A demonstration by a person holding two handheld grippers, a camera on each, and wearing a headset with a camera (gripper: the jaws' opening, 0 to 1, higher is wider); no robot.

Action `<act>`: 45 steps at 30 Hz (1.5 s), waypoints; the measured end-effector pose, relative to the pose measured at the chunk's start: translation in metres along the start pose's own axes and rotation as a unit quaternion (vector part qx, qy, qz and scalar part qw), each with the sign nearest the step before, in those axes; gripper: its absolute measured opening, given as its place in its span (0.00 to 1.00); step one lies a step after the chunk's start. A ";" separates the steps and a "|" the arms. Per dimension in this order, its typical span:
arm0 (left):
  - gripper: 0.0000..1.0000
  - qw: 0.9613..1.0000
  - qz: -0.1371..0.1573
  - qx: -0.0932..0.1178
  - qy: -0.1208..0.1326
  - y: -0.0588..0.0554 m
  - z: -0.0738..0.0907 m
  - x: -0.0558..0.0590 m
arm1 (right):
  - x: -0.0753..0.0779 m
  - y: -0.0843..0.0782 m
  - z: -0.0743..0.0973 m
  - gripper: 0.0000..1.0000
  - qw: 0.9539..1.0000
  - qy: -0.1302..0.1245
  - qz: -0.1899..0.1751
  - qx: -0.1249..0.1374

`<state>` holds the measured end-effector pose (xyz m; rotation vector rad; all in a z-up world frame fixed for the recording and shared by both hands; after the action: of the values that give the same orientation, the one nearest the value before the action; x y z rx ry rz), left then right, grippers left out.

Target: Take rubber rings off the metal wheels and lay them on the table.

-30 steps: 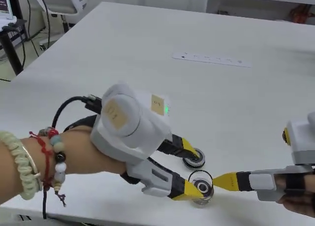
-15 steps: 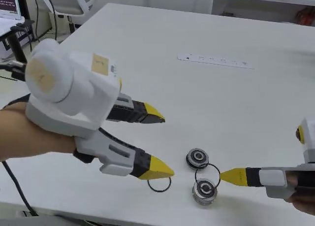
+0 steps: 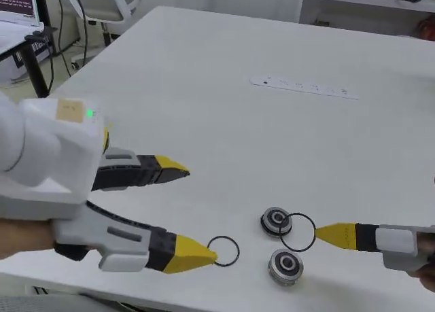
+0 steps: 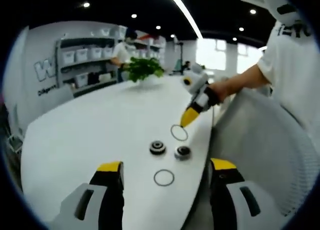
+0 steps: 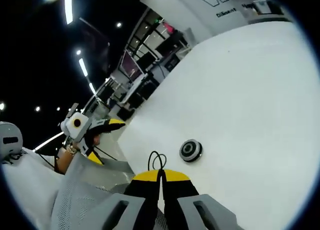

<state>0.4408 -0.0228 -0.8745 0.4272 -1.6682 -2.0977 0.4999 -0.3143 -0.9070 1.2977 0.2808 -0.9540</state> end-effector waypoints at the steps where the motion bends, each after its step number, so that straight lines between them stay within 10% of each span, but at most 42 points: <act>1: 0.71 1.000 0.002 0.001 0.004 -0.001 0.002 0.000 | -0.001 0.000 0.000 0.00 1.000 0.001 0.002 -0.001; 21: 0.82 0.999 0.033 -0.013 0.000 -0.016 0.007 0.012 | -0.032 0.017 -0.008 0.00 0.999 0.034 0.021 0.016; 45: 0.82 0.999 0.043 -0.003 -0.002 -0.016 0.006 0.012 | -0.050 0.016 -0.077 0.00 0.989 0.063 0.105 -0.088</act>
<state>0.4249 -0.0207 -0.8882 0.3436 -1.6516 -2.0432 0.5062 -0.2242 -0.8856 1.1999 0.3122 -0.6549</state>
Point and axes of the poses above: the centre of the closed fingertips' face, and the gripper's own axes: z roughly backward along the fingers, x roughly to its right, y roughly out of its top, the point moved 10 cm from there along z, roughly backward along the fingers, and after that the axes turned 12 degrees about x, right-handed, at the moved point
